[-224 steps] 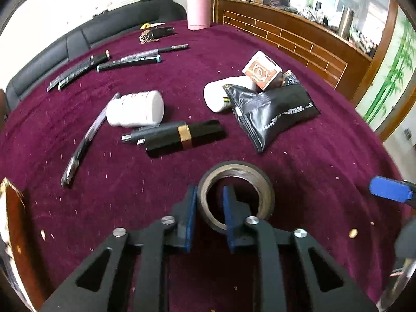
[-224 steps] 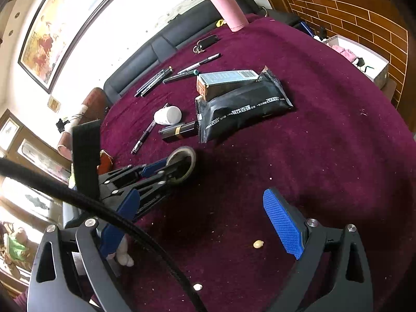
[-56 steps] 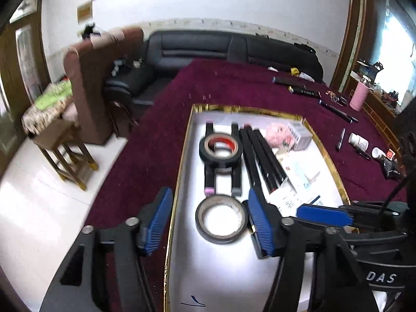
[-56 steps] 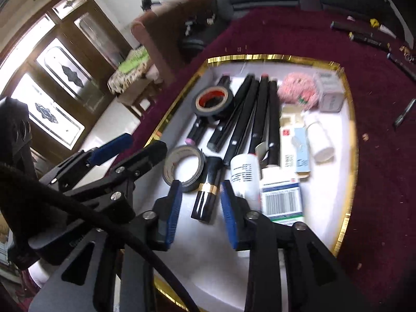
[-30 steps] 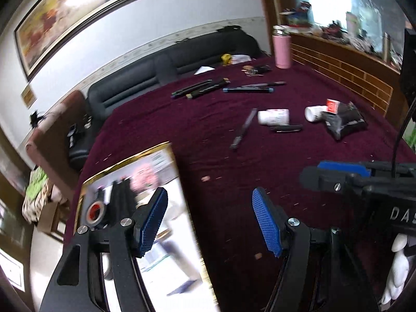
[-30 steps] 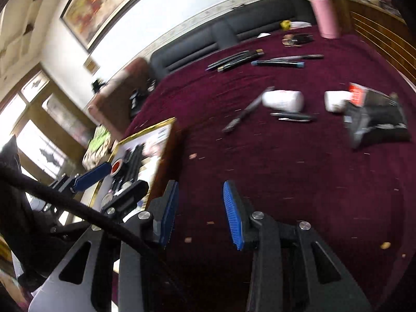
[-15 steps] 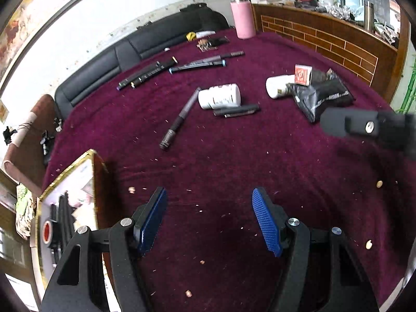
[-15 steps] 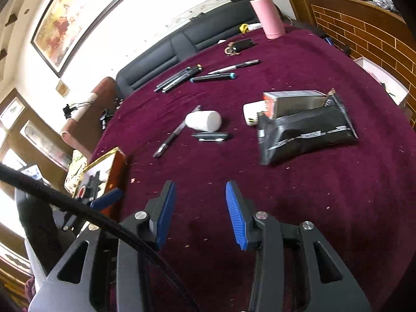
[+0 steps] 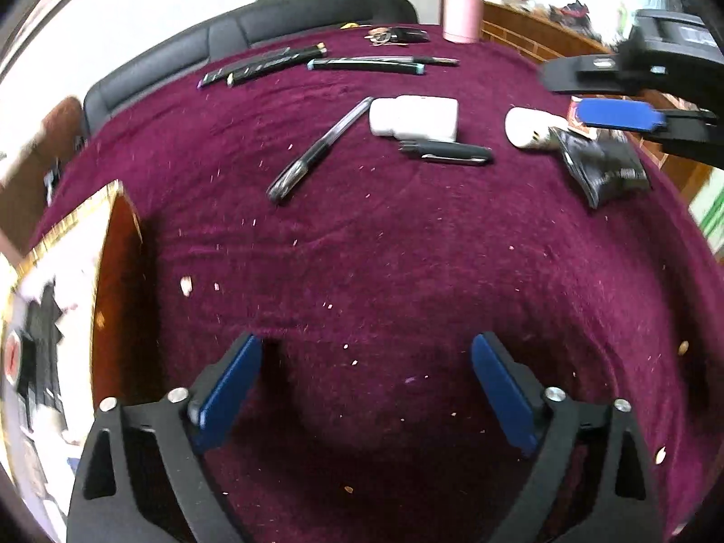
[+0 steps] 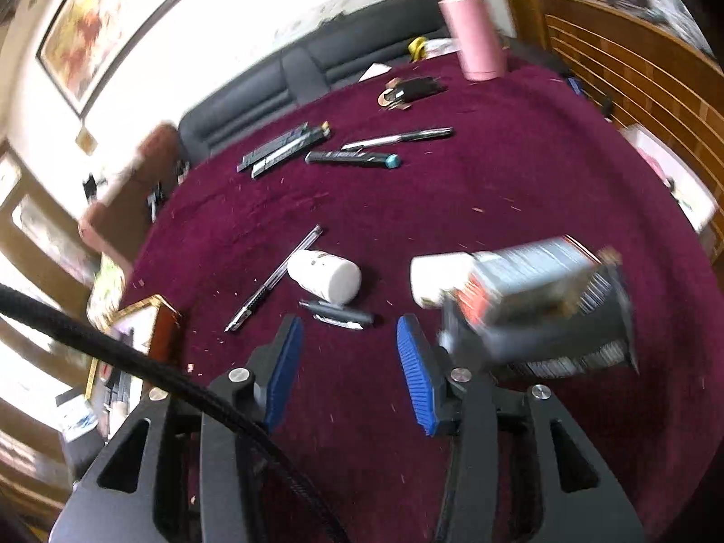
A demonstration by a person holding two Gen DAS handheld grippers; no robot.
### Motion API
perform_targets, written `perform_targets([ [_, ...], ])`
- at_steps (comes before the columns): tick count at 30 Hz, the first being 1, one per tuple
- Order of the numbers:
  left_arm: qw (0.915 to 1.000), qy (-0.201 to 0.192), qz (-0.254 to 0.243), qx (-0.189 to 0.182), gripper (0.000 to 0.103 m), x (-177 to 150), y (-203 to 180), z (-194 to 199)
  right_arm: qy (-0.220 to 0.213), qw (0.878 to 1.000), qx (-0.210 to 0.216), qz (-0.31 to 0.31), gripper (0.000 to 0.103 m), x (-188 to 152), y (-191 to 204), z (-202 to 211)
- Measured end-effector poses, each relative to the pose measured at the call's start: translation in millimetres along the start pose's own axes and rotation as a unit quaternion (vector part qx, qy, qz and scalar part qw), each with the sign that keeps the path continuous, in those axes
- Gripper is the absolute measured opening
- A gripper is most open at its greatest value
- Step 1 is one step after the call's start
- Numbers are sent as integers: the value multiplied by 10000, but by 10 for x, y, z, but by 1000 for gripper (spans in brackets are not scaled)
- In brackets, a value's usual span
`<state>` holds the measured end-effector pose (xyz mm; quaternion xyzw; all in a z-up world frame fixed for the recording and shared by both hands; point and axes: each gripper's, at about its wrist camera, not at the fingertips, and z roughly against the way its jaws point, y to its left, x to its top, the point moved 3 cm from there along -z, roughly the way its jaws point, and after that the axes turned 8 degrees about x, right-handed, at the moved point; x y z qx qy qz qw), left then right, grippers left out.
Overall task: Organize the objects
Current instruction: 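Grasp the white pill bottle with red label with the right gripper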
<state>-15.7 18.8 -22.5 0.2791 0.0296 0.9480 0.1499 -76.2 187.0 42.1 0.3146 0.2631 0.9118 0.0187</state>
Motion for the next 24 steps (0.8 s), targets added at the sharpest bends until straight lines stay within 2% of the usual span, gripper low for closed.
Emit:
perform_targets([
  [2, 10000, -67, -47, -13, 96, -18, 1, 1, 304, 9992, -62, 264, 42, 111, 102, -250],
  [8, 9998, -190, -12, -66, 101, -90, -21, 30, 926, 9871, -796, 1031, 42, 365, 258, -854],
  [10, 9998, -196, -23, -88, 101, -88, -17, 34, 1187, 9831, -827, 1118, 44, 424, 258, -1027],
  [15, 9997, -226, -29, -101, 101, -76, 7, 0, 1410, 9835, -690, 905, 44, 552, 213, -1168],
  [18, 9997, -227, -31, -100, 101, -74, 4, -6, 1637, 9821, -574, 741, 44, 503, 197, -1253],
  [24, 9997, -230, -35, -98, 101, -61, 11, -18, 1637, 9772, -912, 999, 38, 305, 250, -1180],
])
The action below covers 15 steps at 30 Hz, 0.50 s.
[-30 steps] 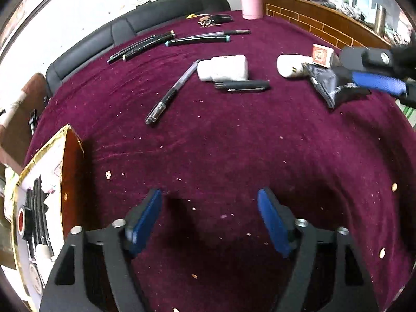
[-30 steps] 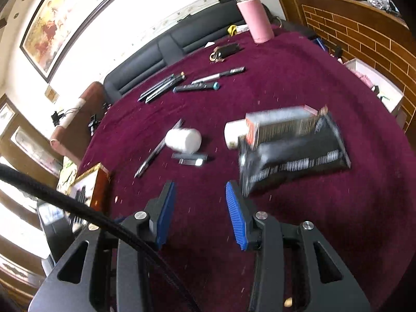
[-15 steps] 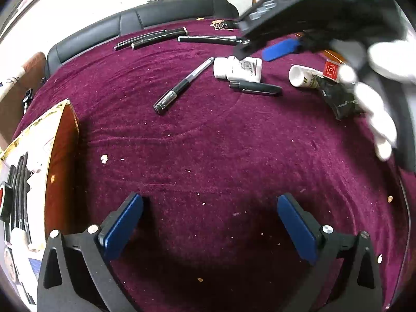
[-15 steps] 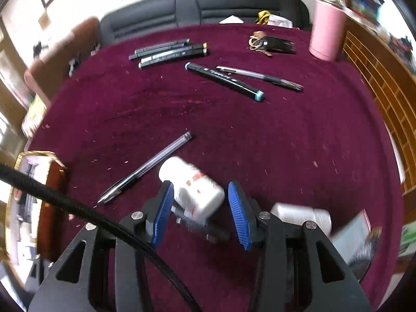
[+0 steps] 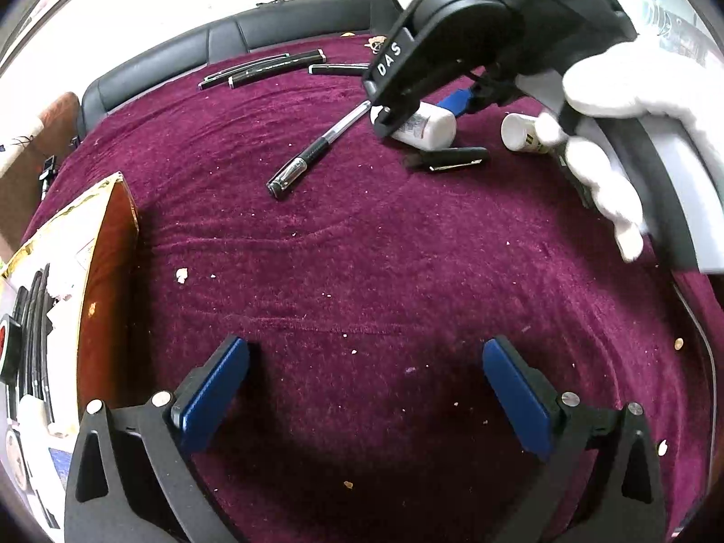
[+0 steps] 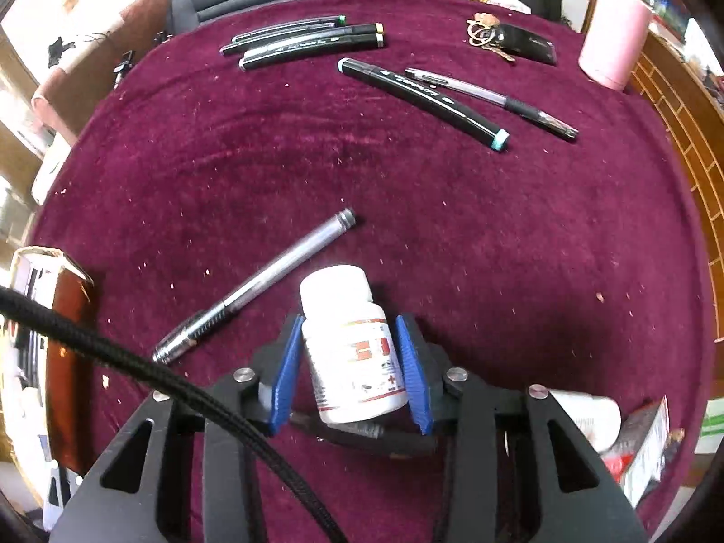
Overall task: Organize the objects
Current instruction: 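Grasp the white pill bottle with red label with the right gripper, then grasp the clear ballpoint pen with the left gripper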
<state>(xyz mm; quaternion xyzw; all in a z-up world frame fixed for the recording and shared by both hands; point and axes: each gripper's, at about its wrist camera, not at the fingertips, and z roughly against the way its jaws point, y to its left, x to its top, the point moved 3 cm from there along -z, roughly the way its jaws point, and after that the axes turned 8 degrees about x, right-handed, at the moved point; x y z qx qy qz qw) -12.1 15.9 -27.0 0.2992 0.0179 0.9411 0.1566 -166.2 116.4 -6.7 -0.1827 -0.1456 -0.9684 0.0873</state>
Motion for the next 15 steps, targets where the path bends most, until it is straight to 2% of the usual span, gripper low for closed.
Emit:
perform_targets([
  [2, 10000, 9, -7, -15, 101, 0, -7, 1, -51, 9999, 91, -130, 36, -67, -24, 48],
  [4, 9999, 78, 15, -112, 100, -2, 2, 15, -186, 9985, 372, -365, 36, -167, -81, 144],
  [6, 9970, 210, 292, -689, 100, 28, 46, 89, -334, 9961, 646, -505, 36, -248, -112, 245],
  [8, 9948, 199, 498, -871, 99, 113, 118, 160, -535, 9929, 876, -592, 36, -410, -147, 423],
  [12, 9967, -275, 508, -577, 99, 524, 345, 337, -917, 9840, 1276, -836, 36, -767, -261, 699],
  [13, 9972, -447, 381, -453, 94, 651, 372, 357, -989, 9803, 1444, -919, 36, -885, -305, 738],
  [15, 9962, -781, -7, -393, 76, 873, 360, 342, -1096, 9742, 1688, -1018, 36, -990, -331, 717],
])
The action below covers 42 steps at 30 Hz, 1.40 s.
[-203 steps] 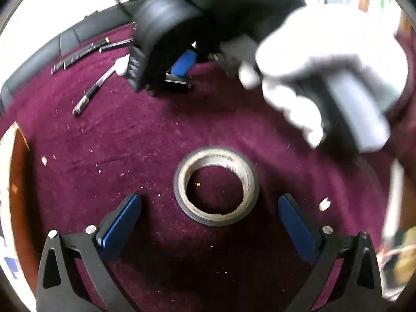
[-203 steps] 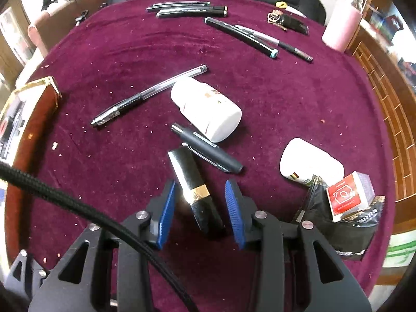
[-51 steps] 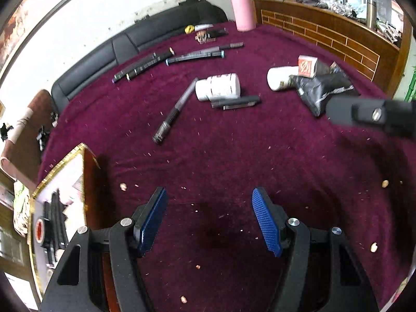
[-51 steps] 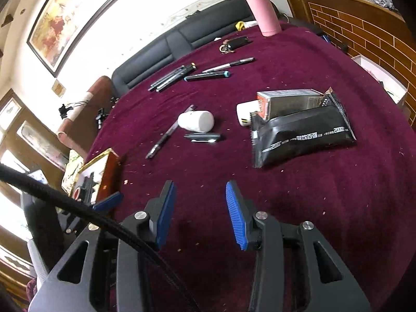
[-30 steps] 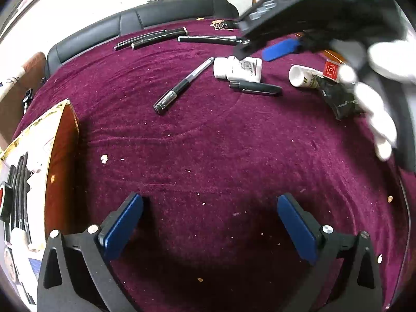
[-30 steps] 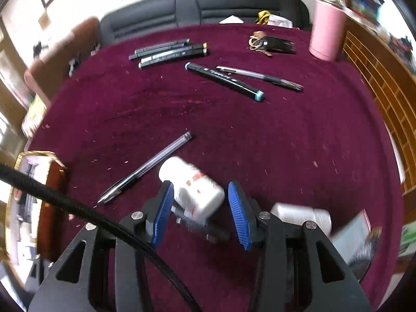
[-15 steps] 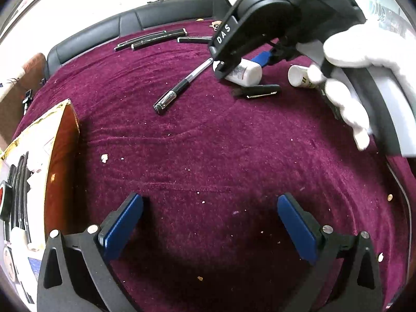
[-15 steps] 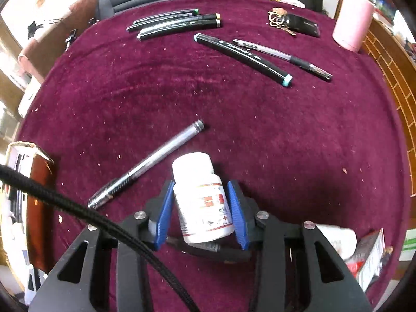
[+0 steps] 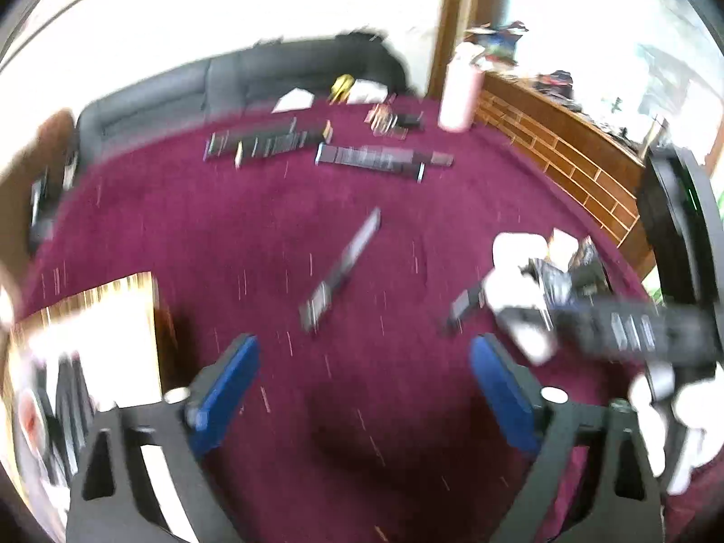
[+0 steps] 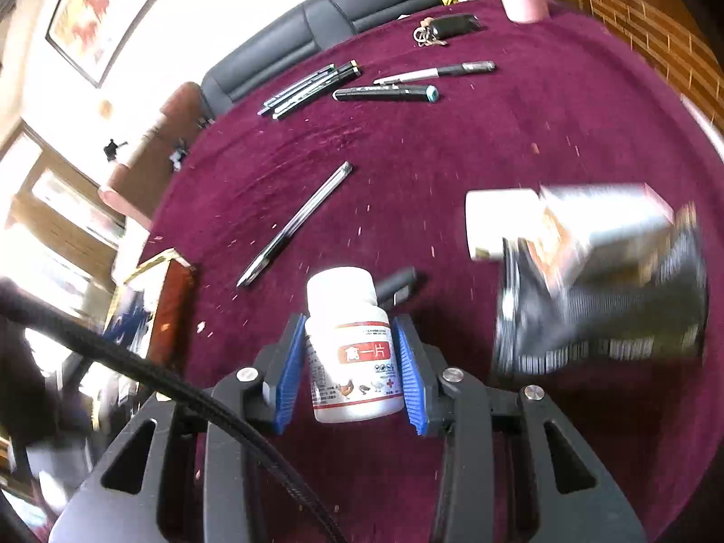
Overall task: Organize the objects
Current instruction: 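Grasp the clear ballpoint pen with the left gripper, then carry the pen with the left gripper while the right carries the pill bottle to the tray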
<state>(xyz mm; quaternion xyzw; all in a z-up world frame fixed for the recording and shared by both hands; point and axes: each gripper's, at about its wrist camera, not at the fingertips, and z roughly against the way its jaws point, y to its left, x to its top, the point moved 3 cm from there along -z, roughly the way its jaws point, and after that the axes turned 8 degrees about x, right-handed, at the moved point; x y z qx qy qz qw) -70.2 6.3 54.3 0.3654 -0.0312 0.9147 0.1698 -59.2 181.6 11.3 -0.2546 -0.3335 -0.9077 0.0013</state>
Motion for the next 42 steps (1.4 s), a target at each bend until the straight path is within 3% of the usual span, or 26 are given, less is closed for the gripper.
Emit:
perform_targets([
  [2, 9988, 52, -486, -91, 38, 171, -39, -244, -85, 9997, 200, -121, 36, -75, -65, -12],
  [3, 9979, 202, -617, -8, 34, 218, -39, -389, -115, 9993, 313, -191, 36, -100, -96, -47],
  [5, 9951, 455, -826, 287, 33, 273, -13, -710, -163, 9984, 478, -266, 36, -130, -136, -83],
  [7, 9923, 671, -982, 347, 33, 288, -16, -935, -204, 9976, 594, -306, 36, -136, -165, -72],
  [15, 9883, 871, -1252, 14, 34, 339, -236, -1287, -161, 9947, 899, -468, 37, -136, -222, -147],
  [19, 9892, 947, -1116, -112, 34, 398, -247, -1337, -116, 9942, 954, -474, 37, -132, -188, -185],
  [20, 9887, 962, -1140, -127, 29, 390, -268, -1333, -98, 9942, 950, -497, 37, -129, -189, -203],
  [21, 9883, 1016, -1115, -208, 23, 389, -268, -1320, -74, 9941, 957, -512, 37, -129, -196, -210],
  [22, 9880, 1057, -1106, -220, 9, 386, -267, -1312, -65, 9940, 962, -521, 37, -129, -192, -221],
  [23, 9875, 1139, -1057, -248, 6, 381, -254, -1300, -78, 9941, 956, -513, 37, -126, -184, -221],
  [30, 9914, 1106, -645, -272, 6, 222, -157, -1101, -116, 9956, 864, -358, 37, -128, -122, -221],
  [38, 9954, 729, -74, -618, 6, 5, 36, -338, -148, 9932, 1039, -504, 37, -100, -137, -235],
  [42, 9957, 346, 313, -795, 6, -167, 218, 199, -188, 9941, 974, -443, 36, -126, -122, -229],
])
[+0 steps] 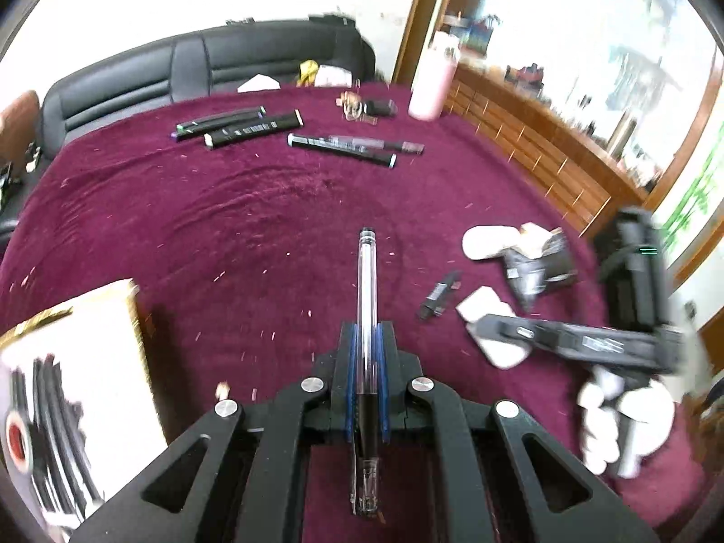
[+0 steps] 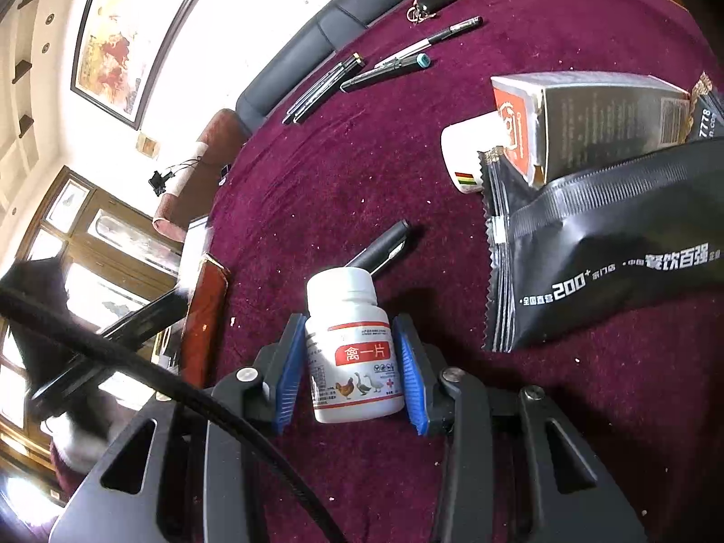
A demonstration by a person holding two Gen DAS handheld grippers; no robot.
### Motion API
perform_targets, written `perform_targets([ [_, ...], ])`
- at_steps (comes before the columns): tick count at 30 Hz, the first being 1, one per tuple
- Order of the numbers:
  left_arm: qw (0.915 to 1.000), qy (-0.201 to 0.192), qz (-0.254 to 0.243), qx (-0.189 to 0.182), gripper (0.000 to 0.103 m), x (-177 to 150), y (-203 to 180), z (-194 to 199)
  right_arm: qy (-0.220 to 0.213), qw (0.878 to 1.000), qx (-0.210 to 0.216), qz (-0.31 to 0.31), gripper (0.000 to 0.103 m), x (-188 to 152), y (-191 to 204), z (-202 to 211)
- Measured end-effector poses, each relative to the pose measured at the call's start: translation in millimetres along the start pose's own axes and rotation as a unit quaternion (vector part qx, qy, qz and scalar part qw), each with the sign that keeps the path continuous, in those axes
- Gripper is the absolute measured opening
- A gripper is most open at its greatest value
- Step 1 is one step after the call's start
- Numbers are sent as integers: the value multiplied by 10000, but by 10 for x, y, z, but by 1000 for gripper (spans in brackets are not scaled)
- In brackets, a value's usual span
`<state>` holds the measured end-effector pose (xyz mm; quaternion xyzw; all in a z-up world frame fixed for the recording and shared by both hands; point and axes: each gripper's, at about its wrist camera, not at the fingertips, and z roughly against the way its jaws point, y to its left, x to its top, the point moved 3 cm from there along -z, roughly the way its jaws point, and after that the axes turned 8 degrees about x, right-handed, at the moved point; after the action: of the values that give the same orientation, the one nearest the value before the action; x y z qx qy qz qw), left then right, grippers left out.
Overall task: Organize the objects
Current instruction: 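Carry the pen with the left gripper while the right carries the pill bottle to the tray, then open both grippers to release the pen and pill bottle in the tray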
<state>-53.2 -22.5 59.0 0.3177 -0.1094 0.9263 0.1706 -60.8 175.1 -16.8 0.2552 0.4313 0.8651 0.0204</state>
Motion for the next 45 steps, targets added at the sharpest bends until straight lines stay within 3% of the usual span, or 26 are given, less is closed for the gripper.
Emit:
perform_targets([
  [3, 9989, -284, 335, -137, 6, -190, 155, 427, -6, 9999, -87, 81, 36, -6, 32, 0],
  [7, 9960, -484, 753, 7, 6, -559, 490, 904, 7, 9999, -87, 138, 37, -49, 136, 10],
  [15, 9864, -439, 1534, 388, 6, -1167, 1142, 1133, 461, 9958, 612, 502, 37, -438, 861, -185],
  [25, 9721, -477, 2178, 727, 6, -1674, 1776, 1278, 1516, 9732, 1291, 1149, 38, -1002, 1880, -966],
  [35, 9663, -337, 2400, 861, 6, -1931, 2111, 1187, 2351, 9541, 1095, 1499, 38, -1631, 2206, -1651],
  [45, 9680, -263, 2365, 801, 6, -1984, 2103, 1091, 2394, 9492, 560, 1966, 38, -1786, 2270, -1824],
])
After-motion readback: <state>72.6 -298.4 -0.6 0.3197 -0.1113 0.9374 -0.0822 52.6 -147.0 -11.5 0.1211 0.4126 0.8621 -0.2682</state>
